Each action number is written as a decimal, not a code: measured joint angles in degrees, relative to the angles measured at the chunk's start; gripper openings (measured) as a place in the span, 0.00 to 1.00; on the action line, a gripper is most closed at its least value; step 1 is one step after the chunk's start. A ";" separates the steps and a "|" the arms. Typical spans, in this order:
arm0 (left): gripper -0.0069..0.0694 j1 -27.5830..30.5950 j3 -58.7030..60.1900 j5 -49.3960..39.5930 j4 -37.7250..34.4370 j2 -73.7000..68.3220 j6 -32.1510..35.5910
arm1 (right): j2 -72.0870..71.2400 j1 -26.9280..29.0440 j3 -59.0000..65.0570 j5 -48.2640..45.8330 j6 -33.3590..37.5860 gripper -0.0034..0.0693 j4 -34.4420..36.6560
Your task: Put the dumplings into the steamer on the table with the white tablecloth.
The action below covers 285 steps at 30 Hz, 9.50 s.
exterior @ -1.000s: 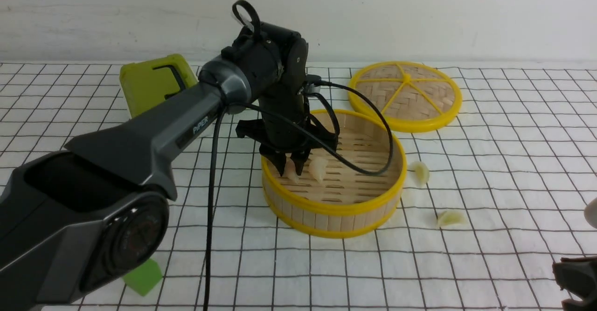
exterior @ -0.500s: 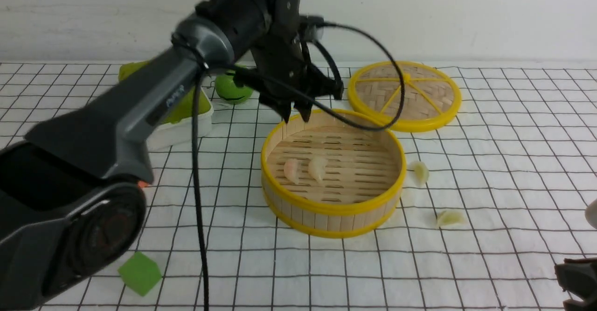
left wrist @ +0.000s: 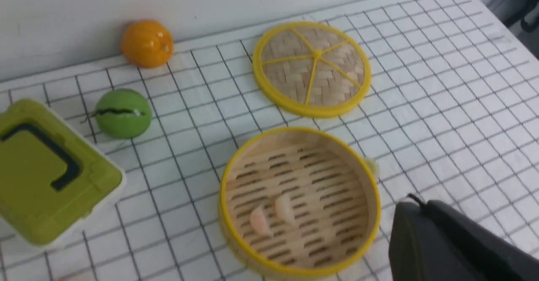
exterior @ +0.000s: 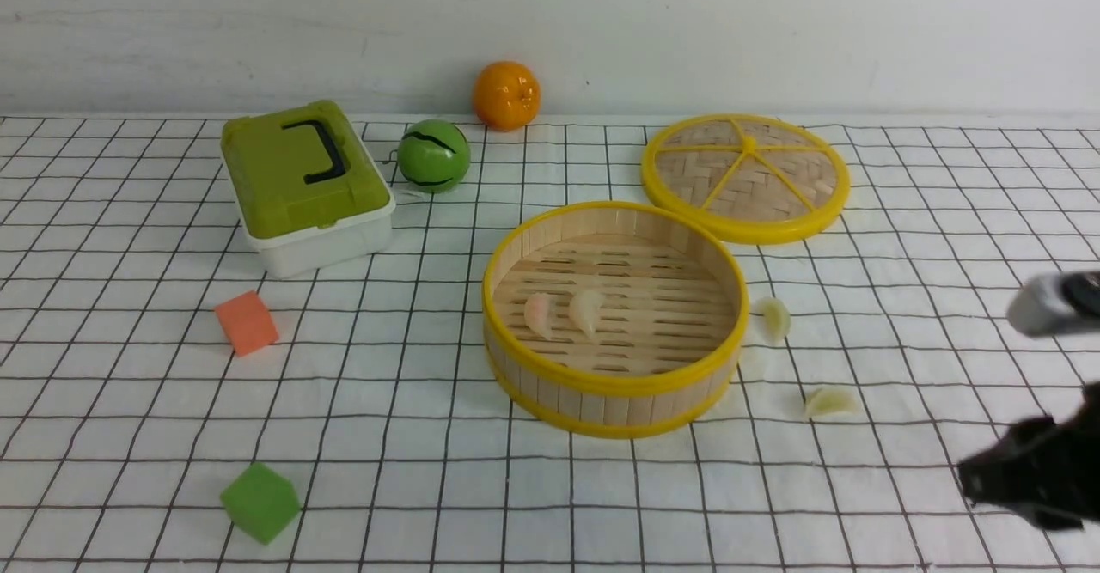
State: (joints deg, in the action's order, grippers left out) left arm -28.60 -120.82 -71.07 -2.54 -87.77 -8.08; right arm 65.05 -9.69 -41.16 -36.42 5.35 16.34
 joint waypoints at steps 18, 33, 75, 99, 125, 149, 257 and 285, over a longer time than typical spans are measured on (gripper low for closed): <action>0.09 0.00 72.83 14.76 9.12 41.31 -4.22 | 42.29 0.00 -35.15 6.07 0.79 0.43 -4.35; 0.09 0.00 88.29 18.51 14.84 65.52 -7.24 | 57.65 0.00 -45.44 11.71 0.97 0.42 -5.04; 0.10 0.00 101.38 26.31 21.90 88.71 -7.70 | 55.35 -15.44 -46.44 18.45 7.18 0.37 1.03; 0.12 0.00 101.38 26.64 21.93 88.71 -7.70 | 34.60 0.71 -40.41 -17.23 4.95 0.50 -6.81; 0.12 0.00 101.38 26.93 21.97 88.71 -7.85 | 41.22 0.59 -22.91 10.26 -0.17 0.55 6.35; 0.12 0.00 101.38 26.76 21.97 88.71 -7.89 | 41.40 0.59 -22.91 15.55 -0.16 0.55 -5.42; 0.19 0.00 101.38 26.55 23.24 88.71 -7.89 | 52.57 -10.31 -42.80 18.64 -3.34 0.55 -2.32; 0.22 0.00 101.38 25.63 23.18 88.71 -7.89 | -31.70 -10.31 -0.75 16.73 -28.99 0.02 -46.47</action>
State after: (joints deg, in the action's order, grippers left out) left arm -28.60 -19.44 -45.44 20.65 0.94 -15.98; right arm 33.35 -20.00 -41.91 -19.70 -23.65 -30.13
